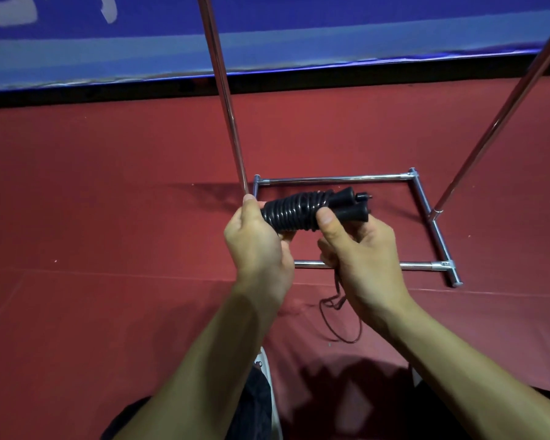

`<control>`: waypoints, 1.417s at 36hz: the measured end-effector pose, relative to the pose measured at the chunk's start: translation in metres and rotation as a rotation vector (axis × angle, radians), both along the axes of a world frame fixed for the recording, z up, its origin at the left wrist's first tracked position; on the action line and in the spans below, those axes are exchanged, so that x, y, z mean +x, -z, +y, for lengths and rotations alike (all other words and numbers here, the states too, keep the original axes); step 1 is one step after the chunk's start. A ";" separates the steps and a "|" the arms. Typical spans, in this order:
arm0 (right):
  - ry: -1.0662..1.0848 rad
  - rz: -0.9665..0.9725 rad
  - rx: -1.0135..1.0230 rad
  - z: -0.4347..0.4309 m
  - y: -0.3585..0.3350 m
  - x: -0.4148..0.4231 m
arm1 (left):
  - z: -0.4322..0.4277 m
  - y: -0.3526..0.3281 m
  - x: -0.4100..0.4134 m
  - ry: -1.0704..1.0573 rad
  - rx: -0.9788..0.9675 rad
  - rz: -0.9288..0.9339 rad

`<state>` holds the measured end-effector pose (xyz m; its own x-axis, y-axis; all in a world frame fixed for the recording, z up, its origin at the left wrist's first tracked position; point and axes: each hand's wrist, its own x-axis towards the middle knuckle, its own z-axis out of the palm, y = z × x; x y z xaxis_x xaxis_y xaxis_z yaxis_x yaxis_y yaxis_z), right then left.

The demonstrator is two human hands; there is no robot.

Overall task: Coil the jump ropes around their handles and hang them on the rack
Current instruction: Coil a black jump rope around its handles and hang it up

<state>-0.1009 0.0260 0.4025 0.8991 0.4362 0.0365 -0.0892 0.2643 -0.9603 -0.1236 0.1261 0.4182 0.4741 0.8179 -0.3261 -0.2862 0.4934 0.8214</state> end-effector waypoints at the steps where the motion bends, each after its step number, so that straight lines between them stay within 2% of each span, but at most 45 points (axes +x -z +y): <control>1: -0.002 -0.002 -0.041 0.000 0.001 -0.001 | -0.001 0.001 0.000 -0.002 0.019 0.001; 6: -0.103 0.113 -0.113 -0.002 -0.003 -0.002 | 0.000 0.009 0.003 -0.054 0.251 0.019; 9: -0.146 0.111 -0.165 -0.004 -0.009 -0.001 | 0.004 0.012 0.004 -0.063 0.279 0.017; 13: -0.210 -0.098 -0.429 -0.002 -0.011 -0.004 | 0.019 0.016 0.006 -0.131 0.317 0.064; 18: -0.264 -0.398 -0.808 -0.005 -0.018 0.004 | 0.037 0.014 -0.001 -0.195 0.646 0.190; 22: -0.211 -0.583 -0.975 -0.012 -0.035 0.007 | 0.048 0.012 -0.007 -0.200 0.838 0.247; 26: -0.159 -0.798 -1.023 -0.020 -0.041 0.019 | 0.047 0.013 -0.011 -0.109 0.993 0.241; 31: -0.238 -0.972 -0.959 -0.030 -0.043 0.037 | 0.046 0.010 -0.015 0.012 1.134 0.272; 36: -0.334 -1.048 -0.938 -0.032 -0.044 0.056 | 0.045 0.003 -0.020 0.180 1.128 0.255; 39: -0.364 -1.026 -0.862 -0.032 -0.045 0.064 | 0.044 0.001 -0.021 0.299 1.038 0.218; 42: -0.416 -0.915 -0.736 -0.034 -0.048 0.067 | 0.044 -0.001 -0.023 0.347 0.966 0.172; 48: -0.548 -0.405 -0.396 -0.035 -0.040 0.068 | 0.045 -0.004 -0.023 0.347 0.700 -0.038; 51: -0.572 -0.225 -0.247 -0.031 -0.031 0.065 | 0.039 -0.005 -0.021 0.382 0.587 -0.096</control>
<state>-0.0356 -0.0049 0.4331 0.5051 0.8624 0.0340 0.0599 0.0043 -0.9982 -0.1450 0.1653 0.4234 0.7677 0.6162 0.1756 -0.2661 0.0572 0.9623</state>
